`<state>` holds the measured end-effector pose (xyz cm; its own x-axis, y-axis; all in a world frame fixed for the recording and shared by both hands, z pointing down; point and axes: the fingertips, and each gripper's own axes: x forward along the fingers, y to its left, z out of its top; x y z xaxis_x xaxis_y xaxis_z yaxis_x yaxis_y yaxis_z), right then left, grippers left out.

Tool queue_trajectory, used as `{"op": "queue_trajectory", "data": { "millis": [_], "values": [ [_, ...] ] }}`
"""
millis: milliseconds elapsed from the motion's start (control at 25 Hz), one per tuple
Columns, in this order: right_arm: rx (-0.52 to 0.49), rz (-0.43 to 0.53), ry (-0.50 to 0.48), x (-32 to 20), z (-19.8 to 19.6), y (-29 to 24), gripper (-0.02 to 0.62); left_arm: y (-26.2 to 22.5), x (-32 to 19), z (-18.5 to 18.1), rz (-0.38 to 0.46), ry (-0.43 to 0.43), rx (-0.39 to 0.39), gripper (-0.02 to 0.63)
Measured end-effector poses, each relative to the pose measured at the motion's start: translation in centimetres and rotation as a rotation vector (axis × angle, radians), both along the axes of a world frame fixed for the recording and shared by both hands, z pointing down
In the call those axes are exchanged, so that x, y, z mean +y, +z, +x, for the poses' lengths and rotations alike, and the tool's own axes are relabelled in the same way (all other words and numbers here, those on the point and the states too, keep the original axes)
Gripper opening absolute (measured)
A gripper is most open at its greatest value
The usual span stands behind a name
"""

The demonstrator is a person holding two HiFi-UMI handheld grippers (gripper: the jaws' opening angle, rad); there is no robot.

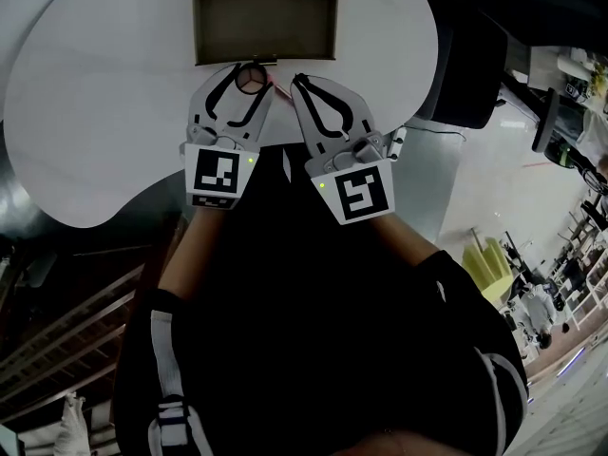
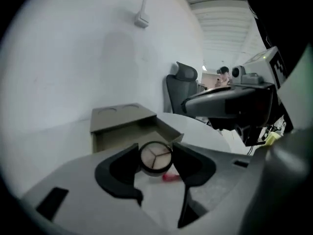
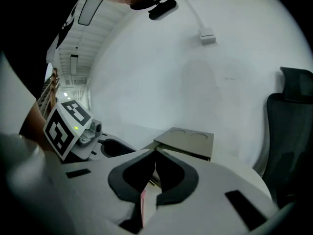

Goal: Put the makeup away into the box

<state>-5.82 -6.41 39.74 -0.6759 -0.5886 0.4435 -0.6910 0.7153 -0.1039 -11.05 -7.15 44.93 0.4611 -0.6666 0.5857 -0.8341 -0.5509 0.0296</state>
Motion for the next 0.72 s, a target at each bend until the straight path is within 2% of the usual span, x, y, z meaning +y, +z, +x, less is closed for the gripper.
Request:
{"op": "queue_trajectory", "data": {
  "millis": [160,360,520,720],
  "values": [
    [-0.005,0.002,0.018,-1.5,0.7,0.0,0.023,-0.3,-1.6,0.5,-0.001,0.011,-0.004,0.222],
    [0.001,-0.009,0.044,-2.8,0.8,0.2,0.023,-0.8,-3.5,0.6,-0.008,0.016,0.042,0.222],
    [0.003,-0.013,0.053,-4.0,1.1,0.6,0.023,0.0,-5.4,0.5,0.006,0.048,-0.018,0.222],
    [-0.002,-0.021,0.068,-5.0,1.1,1.1,0.023,1.2,-7.3,0.5,-0.009,0.046,-0.01,0.222]
  ]
}}
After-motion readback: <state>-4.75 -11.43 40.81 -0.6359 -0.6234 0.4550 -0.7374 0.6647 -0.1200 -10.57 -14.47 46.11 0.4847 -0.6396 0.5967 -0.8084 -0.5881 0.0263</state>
